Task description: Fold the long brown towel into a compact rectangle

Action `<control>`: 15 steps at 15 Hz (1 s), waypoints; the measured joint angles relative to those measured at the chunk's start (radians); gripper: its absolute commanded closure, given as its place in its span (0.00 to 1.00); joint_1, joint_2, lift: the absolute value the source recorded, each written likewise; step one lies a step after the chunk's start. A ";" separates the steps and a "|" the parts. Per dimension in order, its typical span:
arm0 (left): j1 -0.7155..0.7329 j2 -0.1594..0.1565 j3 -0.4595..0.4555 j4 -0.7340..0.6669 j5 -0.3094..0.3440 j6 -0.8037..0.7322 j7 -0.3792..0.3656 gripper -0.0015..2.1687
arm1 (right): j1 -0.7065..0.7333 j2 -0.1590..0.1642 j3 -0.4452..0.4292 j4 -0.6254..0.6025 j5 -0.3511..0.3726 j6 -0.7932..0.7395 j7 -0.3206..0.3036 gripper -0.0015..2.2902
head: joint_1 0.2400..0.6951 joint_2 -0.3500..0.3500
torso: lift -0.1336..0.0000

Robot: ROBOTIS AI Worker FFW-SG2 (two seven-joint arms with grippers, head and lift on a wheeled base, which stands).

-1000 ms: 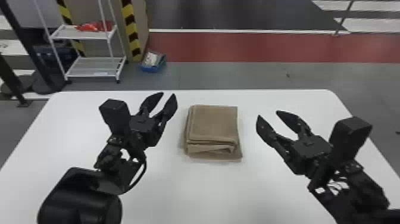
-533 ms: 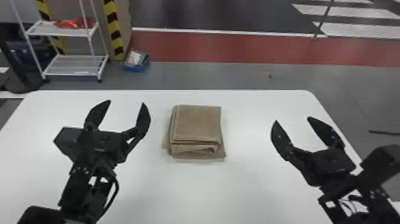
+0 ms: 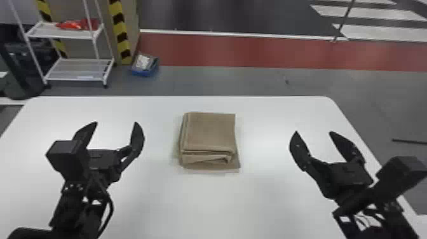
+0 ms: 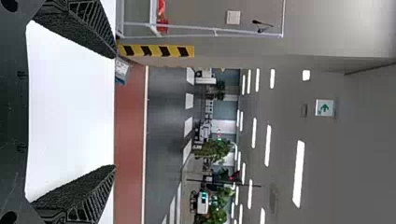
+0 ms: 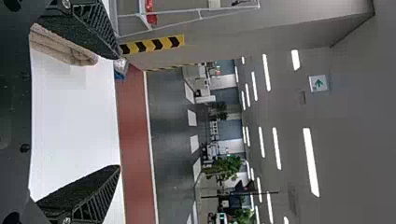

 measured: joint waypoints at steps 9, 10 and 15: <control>0.033 0.007 0.063 -0.037 0.006 -0.036 0.032 0.02 | -0.012 -0.001 0.026 0.032 -0.005 -0.026 -0.007 0.03 | 1.00 0.51 | 0.13; 0.037 0.008 0.070 -0.040 0.011 -0.037 0.029 0.02 | -0.011 -0.001 0.024 0.025 -0.006 -0.022 -0.008 0.03 | 1.00 0.51 | 0.13; 0.049 0.008 0.072 -0.051 0.012 -0.037 0.025 0.02 | -0.001 -0.003 -0.002 0.017 -0.017 -0.005 -0.024 0.04 | 1.00 0.49 | 0.13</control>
